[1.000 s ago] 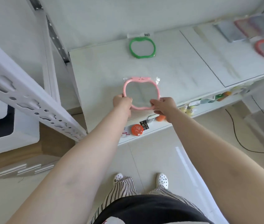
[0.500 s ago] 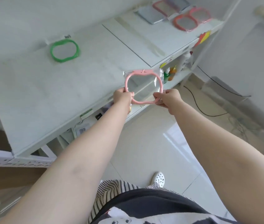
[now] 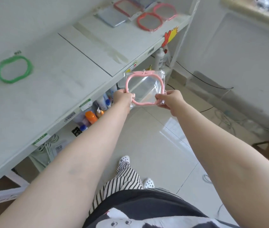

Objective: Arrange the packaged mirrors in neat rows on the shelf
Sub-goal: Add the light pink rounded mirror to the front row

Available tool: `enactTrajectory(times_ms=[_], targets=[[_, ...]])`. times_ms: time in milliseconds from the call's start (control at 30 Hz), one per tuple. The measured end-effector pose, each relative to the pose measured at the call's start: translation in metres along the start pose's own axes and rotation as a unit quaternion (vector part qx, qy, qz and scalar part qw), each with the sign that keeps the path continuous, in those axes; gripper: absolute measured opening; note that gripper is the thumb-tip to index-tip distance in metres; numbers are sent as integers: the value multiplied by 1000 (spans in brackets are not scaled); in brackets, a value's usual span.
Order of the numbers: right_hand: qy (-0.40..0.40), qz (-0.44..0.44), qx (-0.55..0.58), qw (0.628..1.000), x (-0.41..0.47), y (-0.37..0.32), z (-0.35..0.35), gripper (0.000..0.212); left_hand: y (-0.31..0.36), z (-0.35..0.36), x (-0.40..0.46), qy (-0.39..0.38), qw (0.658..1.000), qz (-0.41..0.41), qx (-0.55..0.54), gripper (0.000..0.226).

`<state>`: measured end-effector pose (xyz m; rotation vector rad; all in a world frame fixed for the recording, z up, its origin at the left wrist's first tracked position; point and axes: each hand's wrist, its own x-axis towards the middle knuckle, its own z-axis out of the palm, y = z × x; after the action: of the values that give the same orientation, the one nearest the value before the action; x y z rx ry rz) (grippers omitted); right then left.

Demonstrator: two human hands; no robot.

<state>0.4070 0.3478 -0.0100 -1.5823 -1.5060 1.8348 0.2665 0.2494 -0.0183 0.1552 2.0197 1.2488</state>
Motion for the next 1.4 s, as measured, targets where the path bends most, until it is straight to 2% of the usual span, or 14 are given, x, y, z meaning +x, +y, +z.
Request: enactTrajectory(times_ms=[167, 333, 500, 600, 700, 800, 1067, 1300, 1400], targets=[[25, 10, -9, 1000, 50, -20, -15, 6, 27, 32, 38, -26, 999, -22, 7, 8], [47, 13, 5, 999, 104, -58, -13, 8, 74, 49, 94, -41, 999, -8, 15, 12], [69, 6, 31, 997, 147, -102, -19, 10, 125, 72, 143, -65, 998, 11, 14, 31], [79, 2, 34, 996, 167, -122, -29, 15, 146, 89, 162, -72, 997, 16, 22, 25], [76, 0, 23, 997, 189, -136, -40, 6, 159, 107, 178, -73, 997, 11, 23, 17], [70, 4, 12, 997, 214, -147, -52, 7, 167, 126, 193, -67, 998, -2, 13, 13], [14, -4, -60, 998, 299, -185, -90, 17, 196, 182, 223, -13, 997, -36, -71, 11], [-73, -4, -82, 994, 346, -220, -115, 22, 215, 216, 233, 51, 988, -20, -145, 8], [-116, -11, -115, 986, 361, -231, -112, 18, 221, 213, 243, 72, 980, -29, -182, 18]])
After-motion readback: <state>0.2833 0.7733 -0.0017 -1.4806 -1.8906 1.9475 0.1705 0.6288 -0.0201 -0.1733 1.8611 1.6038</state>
